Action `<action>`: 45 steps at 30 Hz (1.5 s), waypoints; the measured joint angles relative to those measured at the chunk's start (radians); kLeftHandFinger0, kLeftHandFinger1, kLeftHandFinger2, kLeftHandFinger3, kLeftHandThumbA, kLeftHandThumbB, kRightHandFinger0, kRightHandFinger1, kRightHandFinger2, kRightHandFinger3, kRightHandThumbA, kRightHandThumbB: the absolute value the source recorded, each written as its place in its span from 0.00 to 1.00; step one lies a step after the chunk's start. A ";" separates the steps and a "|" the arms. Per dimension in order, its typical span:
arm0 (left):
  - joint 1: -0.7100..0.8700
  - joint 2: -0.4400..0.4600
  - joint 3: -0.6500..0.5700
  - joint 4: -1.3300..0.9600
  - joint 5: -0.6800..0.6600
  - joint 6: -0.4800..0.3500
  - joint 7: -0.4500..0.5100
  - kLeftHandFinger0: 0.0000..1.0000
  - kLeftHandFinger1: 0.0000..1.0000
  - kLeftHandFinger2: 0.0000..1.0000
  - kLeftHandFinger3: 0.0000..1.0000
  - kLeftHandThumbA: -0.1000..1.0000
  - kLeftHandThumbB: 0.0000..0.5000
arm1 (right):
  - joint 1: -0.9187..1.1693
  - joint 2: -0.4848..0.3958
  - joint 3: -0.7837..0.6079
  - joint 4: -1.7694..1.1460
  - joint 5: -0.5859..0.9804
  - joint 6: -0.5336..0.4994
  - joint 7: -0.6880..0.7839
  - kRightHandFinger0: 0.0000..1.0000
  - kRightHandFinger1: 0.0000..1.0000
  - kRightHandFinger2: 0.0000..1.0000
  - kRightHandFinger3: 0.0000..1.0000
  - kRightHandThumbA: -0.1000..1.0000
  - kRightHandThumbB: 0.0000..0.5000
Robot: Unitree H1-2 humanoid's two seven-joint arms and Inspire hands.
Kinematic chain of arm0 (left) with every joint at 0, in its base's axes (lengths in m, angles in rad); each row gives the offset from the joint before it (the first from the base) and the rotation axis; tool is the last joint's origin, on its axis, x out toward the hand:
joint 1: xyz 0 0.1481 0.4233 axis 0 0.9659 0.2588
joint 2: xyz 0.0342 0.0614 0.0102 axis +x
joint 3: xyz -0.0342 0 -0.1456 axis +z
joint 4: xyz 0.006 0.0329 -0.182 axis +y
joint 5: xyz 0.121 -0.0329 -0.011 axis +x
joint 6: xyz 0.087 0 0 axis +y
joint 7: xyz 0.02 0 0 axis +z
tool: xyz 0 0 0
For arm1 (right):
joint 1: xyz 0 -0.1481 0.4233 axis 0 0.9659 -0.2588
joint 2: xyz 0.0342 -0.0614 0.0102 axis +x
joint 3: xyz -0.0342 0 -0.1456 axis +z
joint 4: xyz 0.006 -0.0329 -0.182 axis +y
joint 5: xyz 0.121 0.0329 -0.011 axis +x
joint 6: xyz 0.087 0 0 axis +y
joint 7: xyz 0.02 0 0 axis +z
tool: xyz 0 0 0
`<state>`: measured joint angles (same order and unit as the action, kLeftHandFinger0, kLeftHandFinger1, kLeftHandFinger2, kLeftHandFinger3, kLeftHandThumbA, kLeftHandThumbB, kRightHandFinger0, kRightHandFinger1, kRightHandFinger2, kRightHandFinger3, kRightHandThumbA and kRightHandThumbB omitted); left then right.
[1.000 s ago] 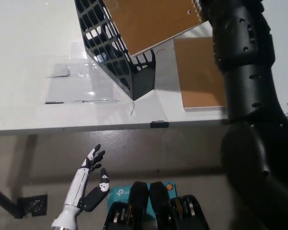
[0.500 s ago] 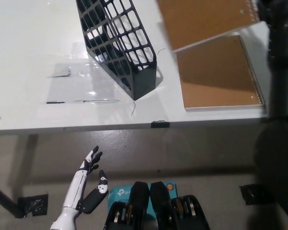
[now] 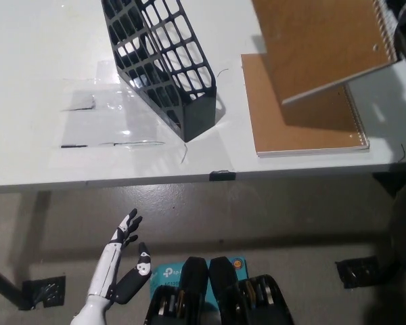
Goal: Use the right hand to pick up a book from the book holder on the left side and put it on another book on the right side
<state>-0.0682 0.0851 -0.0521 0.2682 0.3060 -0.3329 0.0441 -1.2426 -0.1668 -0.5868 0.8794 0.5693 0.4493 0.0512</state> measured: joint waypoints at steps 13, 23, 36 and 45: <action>-0.001 0.000 0.000 0.006 0.002 -0.007 0.016 0.92 0.95 0.93 1.00 0.24 0.24 | 0.000 -0.005 0.002 0.290 -0.004 -0.073 0.000 0.00 0.04 0.62 1.00 0.00 0.11; 0.000 0.000 0.000 0.011 0.002 -0.014 0.018 0.92 0.95 0.93 1.00 0.23 0.25 | 0.000 -0.046 -0.014 0.447 -0.004 -0.164 -0.009 0.00 0.13 0.66 1.00 0.00 0.26; 0.000 -0.001 0.000 0.012 0.002 -0.018 0.019 0.94 0.94 0.92 1.00 0.24 0.26 | 0.000 -0.102 -0.040 0.498 -0.004 -0.244 -0.047 0.00 0.14 0.68 1.00 0.00 0.17; 0.000 -0.001 0.000 0.014 0.003 -0.022 0.026 0.92 0.94 0.92 1.00 0.24 0.25 | 0.000 -0.125 0.065 0.510 -0.048 -0.251 -0.047 1.00 1.00 1.00 1.00 0.31 0.71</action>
<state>-0.0683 0.0845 -0.0521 0.2826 0.3089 -0.3549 0.0700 -1.2429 -0.2923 -0.5218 1.3897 0.5218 0.1981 0.0039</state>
